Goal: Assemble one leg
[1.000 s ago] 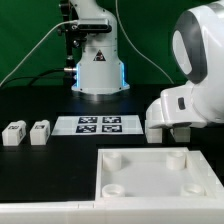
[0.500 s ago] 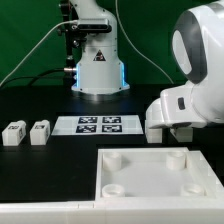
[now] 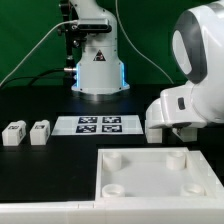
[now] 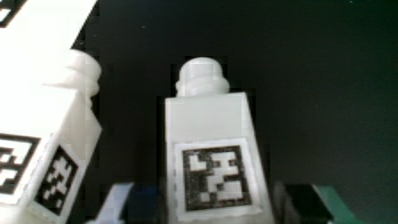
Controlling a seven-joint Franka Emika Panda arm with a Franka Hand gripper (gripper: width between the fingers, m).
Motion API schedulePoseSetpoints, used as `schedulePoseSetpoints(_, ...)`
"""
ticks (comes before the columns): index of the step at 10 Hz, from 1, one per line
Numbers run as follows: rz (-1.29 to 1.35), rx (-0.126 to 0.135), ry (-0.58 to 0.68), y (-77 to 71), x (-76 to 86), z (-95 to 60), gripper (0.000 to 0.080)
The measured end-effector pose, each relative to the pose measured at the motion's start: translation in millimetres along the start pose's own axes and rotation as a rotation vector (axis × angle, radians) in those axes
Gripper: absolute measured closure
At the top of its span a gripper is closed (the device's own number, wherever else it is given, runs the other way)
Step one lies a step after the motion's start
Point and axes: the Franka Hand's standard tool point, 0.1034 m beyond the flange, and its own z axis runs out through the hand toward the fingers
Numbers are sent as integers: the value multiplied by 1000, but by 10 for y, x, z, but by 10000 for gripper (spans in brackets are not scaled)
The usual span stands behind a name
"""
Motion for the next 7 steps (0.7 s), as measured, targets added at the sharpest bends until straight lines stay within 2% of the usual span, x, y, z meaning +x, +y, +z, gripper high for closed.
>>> schedulePoseSetpoints(7,-16,0,3,11,-3,-25,508)
